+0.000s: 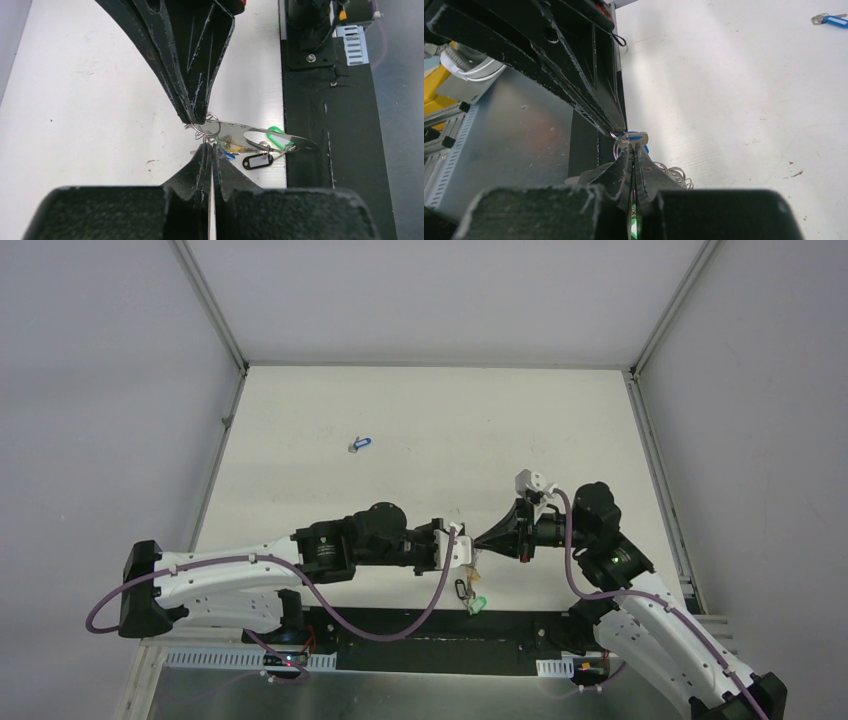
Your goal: Put the keys on the keyring
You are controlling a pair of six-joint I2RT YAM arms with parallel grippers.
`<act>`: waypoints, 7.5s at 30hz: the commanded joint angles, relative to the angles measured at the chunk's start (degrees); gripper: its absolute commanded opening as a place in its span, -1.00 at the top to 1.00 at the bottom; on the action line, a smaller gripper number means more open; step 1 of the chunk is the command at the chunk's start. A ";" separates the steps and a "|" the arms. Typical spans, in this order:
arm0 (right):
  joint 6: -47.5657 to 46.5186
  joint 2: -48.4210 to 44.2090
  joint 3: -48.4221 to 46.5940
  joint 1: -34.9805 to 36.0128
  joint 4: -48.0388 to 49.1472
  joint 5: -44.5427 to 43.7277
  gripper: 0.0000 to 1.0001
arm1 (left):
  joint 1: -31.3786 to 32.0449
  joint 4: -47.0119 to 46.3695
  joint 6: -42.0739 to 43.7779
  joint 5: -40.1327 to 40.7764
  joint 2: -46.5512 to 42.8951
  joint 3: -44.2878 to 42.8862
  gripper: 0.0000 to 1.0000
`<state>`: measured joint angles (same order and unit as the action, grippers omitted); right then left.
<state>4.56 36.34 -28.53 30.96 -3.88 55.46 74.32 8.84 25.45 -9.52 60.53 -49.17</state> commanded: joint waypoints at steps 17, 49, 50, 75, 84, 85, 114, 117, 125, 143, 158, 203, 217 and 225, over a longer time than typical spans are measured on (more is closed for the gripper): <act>15.39 -2.06 2.77 -0.29 15.97 -14.67 1.00 | 1.09 -10.08 -5.66 6.23 -3.68 3.88 1.00; 31.55 -0.76 4.36 -0.29 16.99 -28.48 1.00 | 1.52 -9.55 -3.67 9.91 -1.39 2.67 1.00; 31.95 -0.67 4.36 -0.29 16.98 -28.82 1.00 | 1.57 -9.54 -3.92 10.83 -1.39 2.70 1.00; 16.18 0.26 3.36 -0.46 8.08 -20.97 -0.34 | 1.70 -9.19 -8.29 17.84 -0.97 3.20 1.00; 0.45 0.19 3.48 -0.46 4.15 -6.78 -0.53 | 1.75 -9.11 -8.49 19.19 -1.12 3.33 1.00; -0.77 0.51 3.49 -0.44 2.98 -5.53 -0.51 | 1.70 -9.13 -8.42 19.25 -1.07 3.29 1.00; -11.67 13.53 0.48 1.80 11.57 1.75 0.23 | 1.71 -7.17 -8.48 18.92 -1.38 2.68 1.00; -12.35 14.91 -0.13 2.74 11.61 1.62 0.25 | 1.70 -7.00 -8.49 18.93 -1.43 2.54 1.00; -14.31 17.88 -1.69 5.73 10.64 -4.01 0.50 | 1.70 -6.82 -8.82 18.73 -1.12 2.32 1.00; -6.82 16.51 -0.67 7.54 14.42 -13.57 1.00 | 1.70 -4.62 -10.21 18.29 -0.38 1.67 1.00; -1.23 15.10 0.37 7.53 17.66 -16.48 1.00 | 1.81 -0.79 -9.02 18.96 -0.63 2.23 1.00; 1.41 14.47 -0.99 7.53 17.78 -14.88 1.00 | 3.11 -21.86 8.07 23.59 -1.01 10.14 0.11; 1.25 14.73 -1.21 7.53 17.71 -14.72 1.00 | 3.32 -18.31 6.85 26.03 3.51 7.71 0.18; 1.31 14.72 -1.00 7.54 17.74 -14.77 1.00 | 4.42 -15.37 6.19 30.08 3.29 6.89 0.34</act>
<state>5.08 52.38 -27.62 38.50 10.04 39.86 77.93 -7.70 32.23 18.24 64.12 -40.01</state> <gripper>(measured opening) 0.007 0.352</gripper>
